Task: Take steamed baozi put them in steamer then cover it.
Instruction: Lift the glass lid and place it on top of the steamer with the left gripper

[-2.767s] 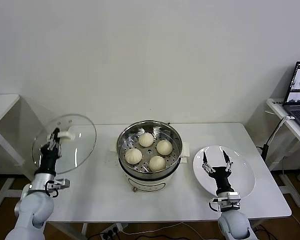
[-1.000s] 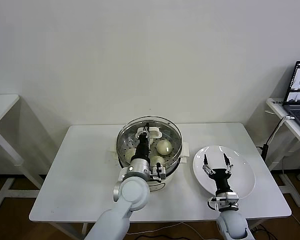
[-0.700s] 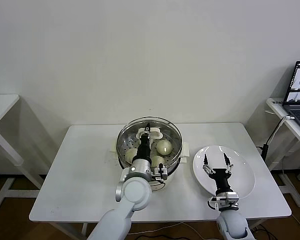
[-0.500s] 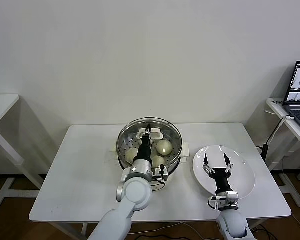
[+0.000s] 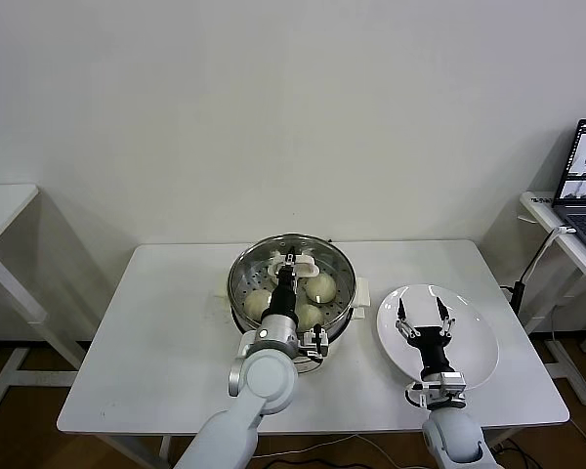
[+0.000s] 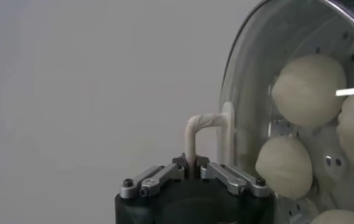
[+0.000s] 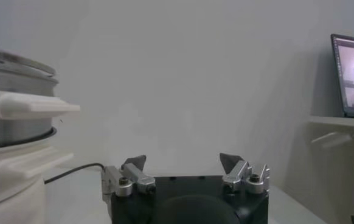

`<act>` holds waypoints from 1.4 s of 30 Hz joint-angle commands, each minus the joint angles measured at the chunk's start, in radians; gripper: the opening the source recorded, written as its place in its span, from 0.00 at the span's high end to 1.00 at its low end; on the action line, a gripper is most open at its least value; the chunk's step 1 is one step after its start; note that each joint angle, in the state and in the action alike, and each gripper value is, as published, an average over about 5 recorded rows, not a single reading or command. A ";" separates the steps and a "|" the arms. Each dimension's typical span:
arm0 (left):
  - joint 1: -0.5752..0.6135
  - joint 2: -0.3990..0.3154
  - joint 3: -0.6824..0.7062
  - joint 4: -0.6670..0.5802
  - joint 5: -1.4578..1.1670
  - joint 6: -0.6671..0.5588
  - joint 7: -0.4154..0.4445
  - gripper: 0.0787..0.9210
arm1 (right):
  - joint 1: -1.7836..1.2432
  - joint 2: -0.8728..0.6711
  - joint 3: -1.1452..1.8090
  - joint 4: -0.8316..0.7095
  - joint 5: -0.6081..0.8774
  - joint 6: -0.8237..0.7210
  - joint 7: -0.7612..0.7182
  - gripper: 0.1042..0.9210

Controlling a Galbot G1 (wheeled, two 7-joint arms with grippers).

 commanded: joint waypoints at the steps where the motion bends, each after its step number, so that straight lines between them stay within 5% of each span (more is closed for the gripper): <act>1: -0.002 -0.003 -0.001 0.008 0.003 -0.004 -0.001 0.86 | -0.001 -0.001 0.001 0.000 0.000 0.001 0.000 0.12; 34: 0.006 -0.010 -0.019 0.030 0.005 -0.022 -0.006 0.86 | 0.008 -0.006 0.001 0.001 0.002 0.000 0.000 0.12; 42: 0.016 -0.005 -0.018 -0.006 0.002 -0.022 -0.009 0.65 | 0.007 -0.004 -0.001 -0.001 0.000 0.000 -0.001 0.12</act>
